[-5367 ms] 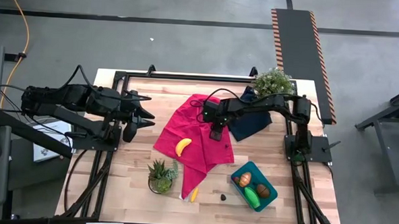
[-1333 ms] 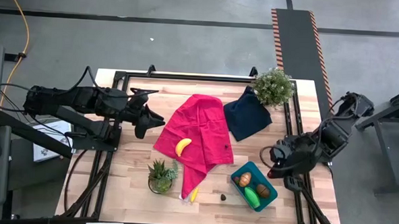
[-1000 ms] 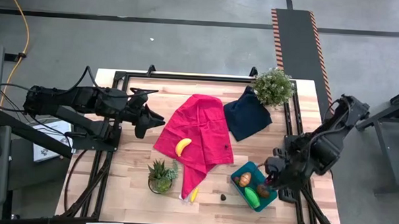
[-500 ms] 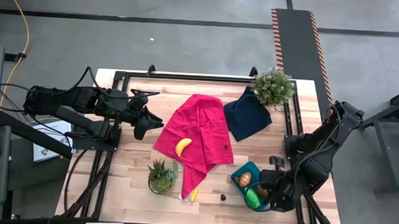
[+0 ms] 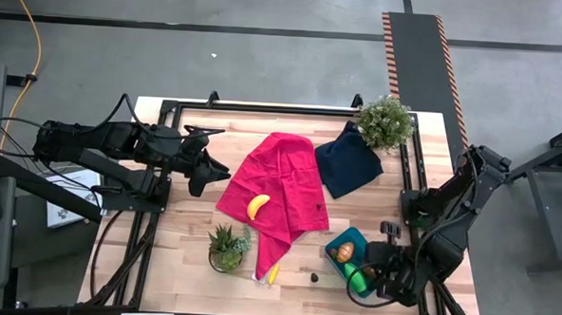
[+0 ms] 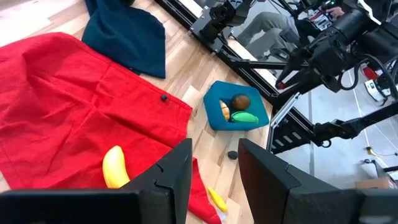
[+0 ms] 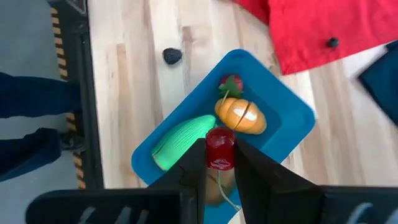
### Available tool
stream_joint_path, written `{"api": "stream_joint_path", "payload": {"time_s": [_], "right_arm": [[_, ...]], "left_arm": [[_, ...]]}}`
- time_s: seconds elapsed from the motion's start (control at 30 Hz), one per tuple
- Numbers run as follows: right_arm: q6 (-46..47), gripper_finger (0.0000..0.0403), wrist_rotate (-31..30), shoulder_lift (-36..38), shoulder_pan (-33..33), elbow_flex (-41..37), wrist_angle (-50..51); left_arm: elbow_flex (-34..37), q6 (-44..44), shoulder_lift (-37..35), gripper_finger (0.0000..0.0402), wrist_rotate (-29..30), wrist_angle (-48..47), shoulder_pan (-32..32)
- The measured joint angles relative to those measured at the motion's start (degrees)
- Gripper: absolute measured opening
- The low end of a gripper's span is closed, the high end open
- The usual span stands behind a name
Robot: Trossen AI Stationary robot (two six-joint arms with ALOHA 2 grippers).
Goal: Pick and placing Produce into tupperware
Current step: Put the red cherry into the blue bin
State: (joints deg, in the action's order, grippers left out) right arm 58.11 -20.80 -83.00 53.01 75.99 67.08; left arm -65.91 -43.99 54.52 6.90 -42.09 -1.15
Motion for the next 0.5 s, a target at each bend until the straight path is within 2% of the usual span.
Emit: {"api": "stream_joint_path", "payload": {"time_s": [0.4, 0.5], "right_arm": [[0.02, 0.0051, -2.94, -0.56, -0.13, -0.19, 1.17], [1.01, 0.0051, -2.81, -0.53, -0.13, -4.2, -2.64]], "left_arm": [[-0.01, -0.01, 0.0, 0.0117, 0.0, -0.01, 0.0], [0.0, -0.01, 0.0, 0.0117, -0.02, -0.02, 0.0]]}}
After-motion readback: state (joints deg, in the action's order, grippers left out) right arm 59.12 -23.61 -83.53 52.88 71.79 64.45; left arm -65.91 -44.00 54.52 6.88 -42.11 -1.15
